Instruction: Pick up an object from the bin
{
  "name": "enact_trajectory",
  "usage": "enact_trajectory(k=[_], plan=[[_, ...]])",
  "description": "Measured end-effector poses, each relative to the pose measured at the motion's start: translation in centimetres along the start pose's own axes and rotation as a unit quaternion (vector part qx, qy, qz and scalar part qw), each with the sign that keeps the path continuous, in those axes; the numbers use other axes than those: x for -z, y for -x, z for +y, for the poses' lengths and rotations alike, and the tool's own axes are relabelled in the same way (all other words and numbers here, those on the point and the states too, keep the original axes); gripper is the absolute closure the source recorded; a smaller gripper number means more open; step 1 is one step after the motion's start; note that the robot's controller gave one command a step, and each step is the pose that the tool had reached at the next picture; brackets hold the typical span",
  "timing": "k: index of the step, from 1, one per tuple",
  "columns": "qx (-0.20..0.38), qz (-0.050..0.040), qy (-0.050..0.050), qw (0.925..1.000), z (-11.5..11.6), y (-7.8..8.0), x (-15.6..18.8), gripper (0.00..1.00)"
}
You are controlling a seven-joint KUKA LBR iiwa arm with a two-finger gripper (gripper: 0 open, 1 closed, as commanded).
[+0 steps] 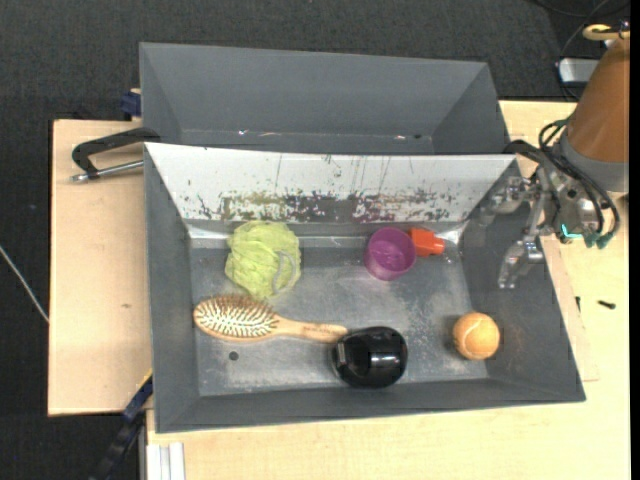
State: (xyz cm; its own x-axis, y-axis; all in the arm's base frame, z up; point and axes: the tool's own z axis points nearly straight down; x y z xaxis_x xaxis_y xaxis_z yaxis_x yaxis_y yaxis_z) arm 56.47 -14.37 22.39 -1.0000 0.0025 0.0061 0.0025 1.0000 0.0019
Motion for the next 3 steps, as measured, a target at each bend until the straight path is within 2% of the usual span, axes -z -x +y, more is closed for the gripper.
enact_trajectory(k=[1, 2, 3], plan=[[0.001, -0.0043, -0.001, 1.0000, 0.1, 0.2, 0.5, 0.00], [0.034, -0.0057, -0.001, 0.9994, -0.5, -2.5, -6.7, 0.00], [0.119, -0.0022, -0.001, 0.9929, 0.4, -6.6, -6.3, 0.00]])
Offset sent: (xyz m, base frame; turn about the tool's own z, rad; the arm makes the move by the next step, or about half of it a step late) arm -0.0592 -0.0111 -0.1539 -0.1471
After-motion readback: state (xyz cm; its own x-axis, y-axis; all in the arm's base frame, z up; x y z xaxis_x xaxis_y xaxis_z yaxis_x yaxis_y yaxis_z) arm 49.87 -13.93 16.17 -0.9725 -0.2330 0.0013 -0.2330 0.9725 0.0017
